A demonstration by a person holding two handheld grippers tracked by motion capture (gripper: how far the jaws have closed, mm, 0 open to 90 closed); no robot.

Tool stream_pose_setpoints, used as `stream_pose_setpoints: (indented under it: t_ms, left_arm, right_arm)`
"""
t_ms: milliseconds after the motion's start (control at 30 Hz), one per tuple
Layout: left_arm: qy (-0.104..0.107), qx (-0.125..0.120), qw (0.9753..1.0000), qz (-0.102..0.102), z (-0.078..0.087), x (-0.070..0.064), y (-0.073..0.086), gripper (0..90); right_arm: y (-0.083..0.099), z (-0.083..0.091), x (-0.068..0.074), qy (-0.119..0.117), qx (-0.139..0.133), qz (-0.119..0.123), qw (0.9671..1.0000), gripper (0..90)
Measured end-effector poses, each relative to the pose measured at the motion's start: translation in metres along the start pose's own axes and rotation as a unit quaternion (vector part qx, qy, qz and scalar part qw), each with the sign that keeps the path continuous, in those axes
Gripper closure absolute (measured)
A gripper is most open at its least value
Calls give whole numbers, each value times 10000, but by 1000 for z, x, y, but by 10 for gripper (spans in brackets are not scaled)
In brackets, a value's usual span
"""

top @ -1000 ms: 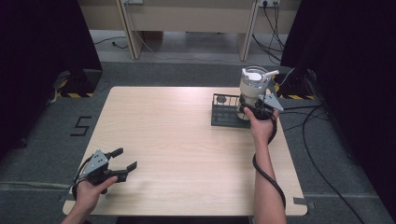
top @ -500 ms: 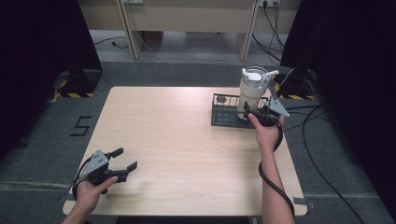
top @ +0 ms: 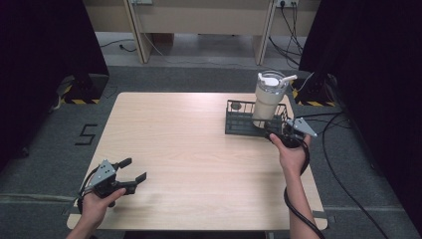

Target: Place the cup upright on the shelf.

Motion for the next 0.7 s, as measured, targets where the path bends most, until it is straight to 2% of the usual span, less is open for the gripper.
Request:
stream_pose_setpoints:
  t_ms: [367,700]
  left_arm:
    - [-4,9,10000,2,-1,-1,0,157]
    - [2,14,10000,-6,-1,-2,0,157]
  right_arm:
    - [17,36,5,-90,87,-86,9999,145]
    - [43,81,22,-156,226,-168,9995,146]
Point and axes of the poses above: each handheld gripper's, and its own axes: z roughly backward along the jaws, y roughly out of its underside, x roughly to its left, the point moved 9 cm from there along -z, roughly forward along the jaws, and after that the axes turned 15 degrees about z, right-handed, at the moved point
